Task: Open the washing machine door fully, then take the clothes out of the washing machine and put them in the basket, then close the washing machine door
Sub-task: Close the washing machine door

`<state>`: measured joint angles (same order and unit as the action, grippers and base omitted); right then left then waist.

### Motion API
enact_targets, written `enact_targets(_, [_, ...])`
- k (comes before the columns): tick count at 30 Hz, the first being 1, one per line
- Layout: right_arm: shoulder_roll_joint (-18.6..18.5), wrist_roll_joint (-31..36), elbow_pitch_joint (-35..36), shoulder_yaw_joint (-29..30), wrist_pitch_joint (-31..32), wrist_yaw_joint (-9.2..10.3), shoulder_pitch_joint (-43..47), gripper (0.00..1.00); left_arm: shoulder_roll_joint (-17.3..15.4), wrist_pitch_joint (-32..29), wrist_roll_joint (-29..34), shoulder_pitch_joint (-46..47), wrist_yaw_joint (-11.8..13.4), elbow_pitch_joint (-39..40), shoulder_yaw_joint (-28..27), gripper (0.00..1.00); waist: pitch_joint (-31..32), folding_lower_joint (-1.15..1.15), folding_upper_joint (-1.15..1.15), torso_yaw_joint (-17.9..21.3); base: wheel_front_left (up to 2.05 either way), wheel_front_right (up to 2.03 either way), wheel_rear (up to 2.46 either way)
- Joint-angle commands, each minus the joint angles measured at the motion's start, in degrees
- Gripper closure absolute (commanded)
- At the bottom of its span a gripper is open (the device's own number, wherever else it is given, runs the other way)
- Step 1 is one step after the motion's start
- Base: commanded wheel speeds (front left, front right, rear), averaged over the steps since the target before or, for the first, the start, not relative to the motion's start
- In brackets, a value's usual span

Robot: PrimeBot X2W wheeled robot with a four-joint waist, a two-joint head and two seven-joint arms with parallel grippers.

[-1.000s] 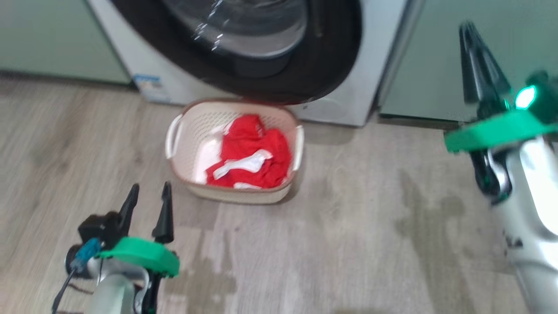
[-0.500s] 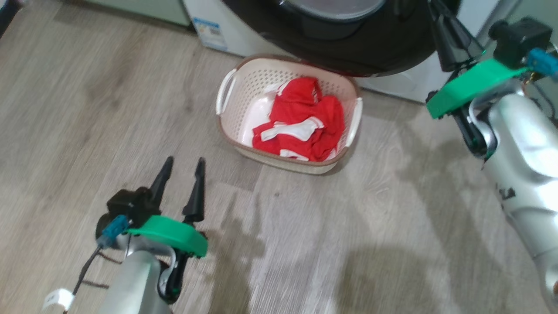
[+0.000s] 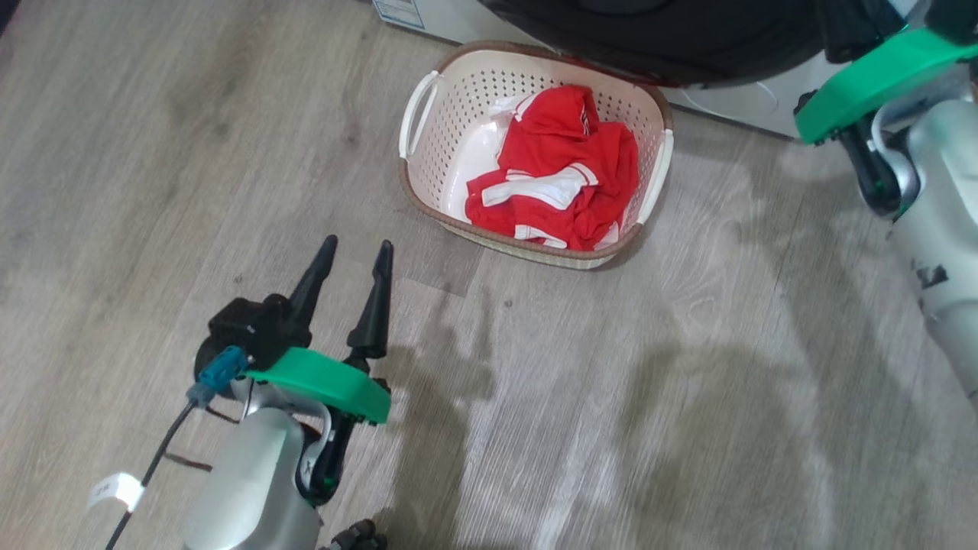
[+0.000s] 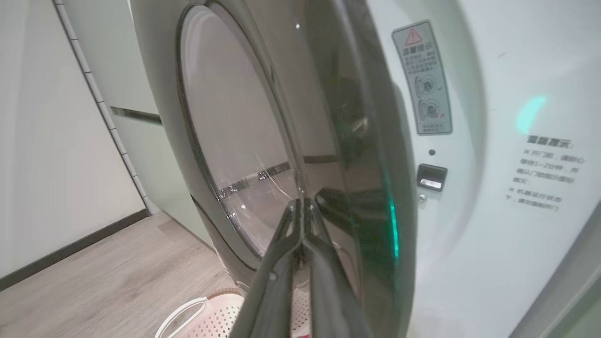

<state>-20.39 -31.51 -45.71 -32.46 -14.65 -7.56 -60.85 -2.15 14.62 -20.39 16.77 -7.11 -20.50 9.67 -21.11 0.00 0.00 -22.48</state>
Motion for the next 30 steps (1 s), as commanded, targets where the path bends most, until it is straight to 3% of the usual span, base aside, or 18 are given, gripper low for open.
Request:
enact_targets(1, [-0.2,-0.5,0.9,0.4,-0.3,0.08,-2.0,1.0,-0.7,0.4,-0.6,1.2,-0.1,1.9,-1.5,0.0,-0.5,0.0,0.0,0.3,0.0,0.0,0.0])
enact_targets(20, [-2.0,-1.4,-6.8,4.1,-0.3,0.08,-16.8,1.0,-0.7,0.4,-2.9,3.4,0.9,2.6,1.6,0.0,-7.7,0.0,0.0,-1.7,0.0,0.0,0.0])
enact_targets(30, [-1.1,0.2,-5.7,6.4,-0.3,0.08,-16.5,1.0,-0.7,0.4,-3.1,3.9,1.4,2.5,1.8,0.0,-7.9,0.0,0.0,-1.5,0.0,0.0,0.0])
